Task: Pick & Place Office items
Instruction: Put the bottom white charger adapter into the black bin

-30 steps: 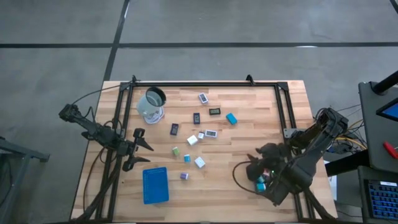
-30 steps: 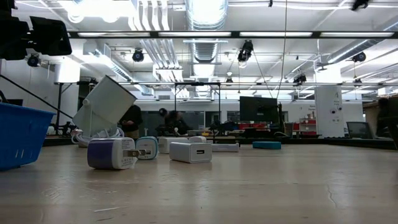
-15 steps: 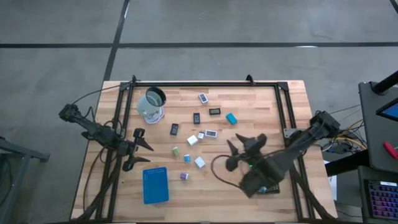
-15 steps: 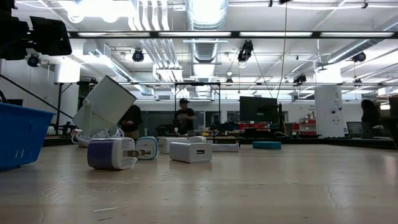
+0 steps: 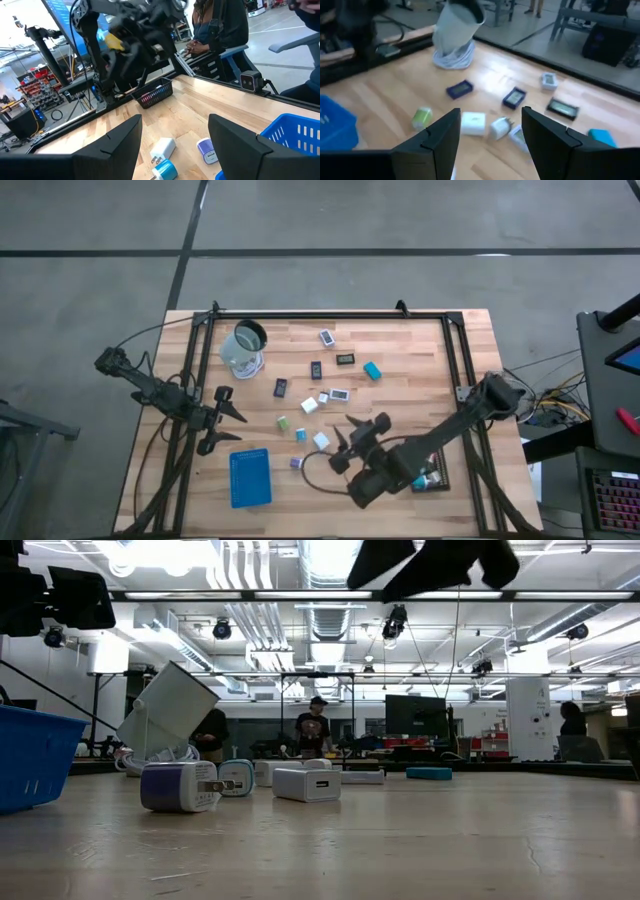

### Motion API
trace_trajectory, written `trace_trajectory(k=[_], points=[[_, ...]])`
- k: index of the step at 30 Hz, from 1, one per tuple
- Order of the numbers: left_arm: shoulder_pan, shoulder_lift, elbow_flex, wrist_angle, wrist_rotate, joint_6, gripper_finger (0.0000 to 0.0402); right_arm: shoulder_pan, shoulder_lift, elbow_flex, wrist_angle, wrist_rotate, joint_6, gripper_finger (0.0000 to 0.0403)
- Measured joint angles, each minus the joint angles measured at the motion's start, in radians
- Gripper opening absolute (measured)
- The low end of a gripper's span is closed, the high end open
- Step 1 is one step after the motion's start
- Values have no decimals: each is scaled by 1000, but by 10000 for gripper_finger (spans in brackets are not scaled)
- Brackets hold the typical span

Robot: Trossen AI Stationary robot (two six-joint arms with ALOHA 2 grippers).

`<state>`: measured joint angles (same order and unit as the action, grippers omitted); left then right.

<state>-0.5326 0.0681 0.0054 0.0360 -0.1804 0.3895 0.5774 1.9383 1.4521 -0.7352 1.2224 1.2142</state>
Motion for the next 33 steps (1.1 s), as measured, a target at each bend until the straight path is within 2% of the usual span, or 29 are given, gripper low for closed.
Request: trace_trajectory(k=[4,18,33], points=[[0,0,0,0,0,0,234,-1,73,0,96,5,-51,206],[0,0,0,0,0,0,234,-10,282,0,327,5,-48,206],[0,0,0,0,0,0,234,-52,381,35,361,-19,-48,206]])
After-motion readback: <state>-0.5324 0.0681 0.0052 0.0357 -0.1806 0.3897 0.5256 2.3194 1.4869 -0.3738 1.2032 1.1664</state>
